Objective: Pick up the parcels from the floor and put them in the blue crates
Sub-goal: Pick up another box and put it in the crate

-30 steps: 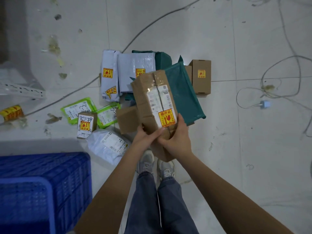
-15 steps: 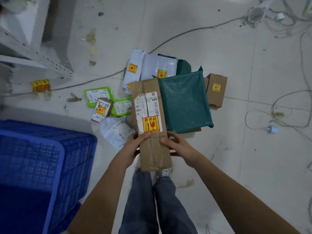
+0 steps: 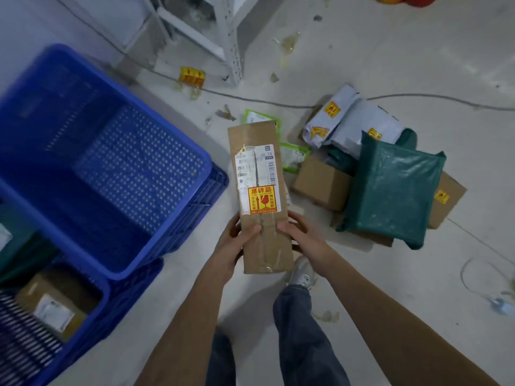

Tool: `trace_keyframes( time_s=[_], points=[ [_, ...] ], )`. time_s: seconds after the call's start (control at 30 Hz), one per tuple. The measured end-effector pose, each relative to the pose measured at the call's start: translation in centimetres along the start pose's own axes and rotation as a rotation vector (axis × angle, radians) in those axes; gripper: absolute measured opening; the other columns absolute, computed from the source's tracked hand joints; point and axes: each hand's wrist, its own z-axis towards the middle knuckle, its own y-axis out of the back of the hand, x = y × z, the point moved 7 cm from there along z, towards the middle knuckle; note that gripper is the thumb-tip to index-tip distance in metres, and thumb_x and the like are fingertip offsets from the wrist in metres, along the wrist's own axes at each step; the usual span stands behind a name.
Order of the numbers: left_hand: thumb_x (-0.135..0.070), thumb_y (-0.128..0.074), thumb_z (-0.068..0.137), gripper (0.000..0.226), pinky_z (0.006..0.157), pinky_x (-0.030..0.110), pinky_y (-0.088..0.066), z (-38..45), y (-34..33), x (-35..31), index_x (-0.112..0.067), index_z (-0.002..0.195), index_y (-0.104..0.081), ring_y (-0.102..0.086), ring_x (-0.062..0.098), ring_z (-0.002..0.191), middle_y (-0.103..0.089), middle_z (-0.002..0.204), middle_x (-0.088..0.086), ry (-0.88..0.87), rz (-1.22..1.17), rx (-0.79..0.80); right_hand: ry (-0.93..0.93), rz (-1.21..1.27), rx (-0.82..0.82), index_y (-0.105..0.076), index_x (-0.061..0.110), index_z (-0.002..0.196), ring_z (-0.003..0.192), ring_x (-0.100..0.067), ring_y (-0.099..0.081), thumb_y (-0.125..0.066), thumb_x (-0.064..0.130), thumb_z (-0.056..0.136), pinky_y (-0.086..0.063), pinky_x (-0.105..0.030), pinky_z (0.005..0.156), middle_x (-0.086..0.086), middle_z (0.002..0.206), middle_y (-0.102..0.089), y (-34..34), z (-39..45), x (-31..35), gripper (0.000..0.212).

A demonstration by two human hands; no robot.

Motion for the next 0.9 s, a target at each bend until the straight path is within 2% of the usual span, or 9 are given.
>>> trace_keyframes(
  time_s=[0.13, 0.3, 0.4, 0.47, 0.53, 0.67, 0.8, 0.87, 0.9],
  points=[
    [-0.026, -0.069, 0.080, 0.062, 0.072, 0.020, -0.055, -2.8, 7.4, 1.0, -0.028, 0.137, -0.046, -0.062, 0.012, 0.108, -0.061, 0.127, -0.003, -0.077, -0.101, -0.060, 0.002, -0.078, 0.035, -0.044, 0.027, 0.133, 0.105, -0.013, -0.060, -0.066, 0.031, 0.084, -0.050, -0.023, 0.076, -0.001, 0.121, -0.061, -7.5, 0.0, -0.9, 0.054],
    [-0.035, -0.075, 0.069, 0.074, 0.089, 0.030, -0.052, -8.1, 18.8, 3.6, -0.029, 0.137, -0.046, -0.061, 0.015, 0.113, -0.060, 0.130, -0.002, -0.106, -0.247, -0.147, -0.002, -0.202, 0.145, -0.047, 0.027, 0.130, 0.104, -0.012, -0.062, -0.068, 0.034, 0.080, -0.049, -0.023, 0.074, 0.002, 0.116, -0.064, -19.7, -1.2, -3.5, 0.055],
    [-0.037, -0.077, 0.071, 0.072, 0.087, 0.028, -0.051, -11.6, 26.2, 5.1, -0.030, 0.136, -0.046, -0.061, 0.013, 0.113, -0.060, 0.129, -0.004, -0.126, -0.306, -0.197, -0.016, -0.285, 0.224, -0.044, 0.030, 0.129, 0.107, -0.013, -0.059, -0.069, 0.038, 0.078, -0.049, -0.026, 0.079, 0.004, 0.117, -0.062, -27.8, -2.0, -5.4, 0.057],
    [-0.032, -0.075, 0.075, 0.070, 0.081, 0.025, -0.051, -13.9, 31.2, 6.1, -0.027, 0.138, -0.044, -0.061, 0.013, 0.110, -0.059, 0.129, -0.003, -0.118, -0.353, -0.252, -0.032, -0.344, 0.277, -0.043, 0.028, 0.133, 0.110, -0.015, -0.058, -0.070, 0.043, 0.075, -0.049, -0.028, 0.082, 0.003, 0.120, -0.061, -33.3, -2.5, -6.8, 0.066],
    [-0.030, -0.075, 0.072, 0.075, 0.077, 0.026, -0.051, -15.9, 36.3, 7.3, -0.024, 0.139, -0.042, -0.060, 0.014, 0.109, -0.057, 0.130, -0.001, -0.101, -0.414, -0.322, -0.047, -0.390, 0.322, -0.044, 0.027, 0.134, 0.110, -0.016, -0.059, -0.072, 0.043, 0.074, -0.049, -0.028, 0.081, 0.002, 0.120, -0.061, -38.6, -2.7, -8.2, 0.068],
    [-0.040, -0.084, 0.062, 0.089, 0.085, 0.032, -0.052, -18.5, 44.9, 9.9, -0.027, 0.139, -0.042, -0.059, 0.018, 0.113, -0.057, 0.132, 0.000, -0.094, -0.487, -0.401, -0.084, -0.478, 0.394, -0.044, 0.026, 0.136, 0.109, -0.014, -0.061, -0.069, 0.040, 0.078, -0.051, -0.026, 0.078, 0.001, 0.124, -0.061, -47.5, -1.8, -11.1, 0.065],
    [-0.043, -0.078, 0.067, 0.085, 0.084, 0.036, -0.052, -19.1, 50.3, 12.3, -0.026, 0.141, -0.039, -0.058, 0.018, 0.109, -0.055, 0.131, 0.000, -0.062, -0.532, -0.470, -0.139, -0.528, 0.479, -0.044, 0.026, 0.137, 0.112, -0.020, -0.060, -0.066, 0.044, 0.081, -0.050, -0.041, 0.097, -0.001, 0.126, -0.061, -53.3, 0.1, -14.4, 0.062],
    [-0.041, -0.073, 0.074, 0.077, 0.084, 0.036, -0.052, -18.6, 51.9, 13.5, -0.027, 0.141, -0.039, -0.058, 0.017, 0.107, -0.055, 0.130, 0.000, -0.046, -0.567, -0.491, -0.155, -0.592, 0.499, -0.046, 0.029, 0.136, 0.112, -0.023, -0.061, -0.065, 0.050, 0.080, -0.048, -0.045, 0.099, -0.002, 0.125, -0.062, -55.0, 1.3, -15.7, 0.063],
    [-0.042, -0.073, 0.073, 0.078, 0.088, 0.039, -0.052, -18.2, 52.5, 14.0, -0.027, 0.142, -0.039, -0.058, 0.019, 0.110, -0.055, 0.132, 0.001, -0.034, -0.583, -0.501, -0.156, -0.621, 0.495, -0.046, 0.030, 0.135, 0.112, -0.023, -0.061, -0.063, 0.052, 0.080, -0.048, -0.046, 0.099, -0.002, 0.125, -0.062, -55.7, 1.9, -16.1, 0.062]
  ],
)
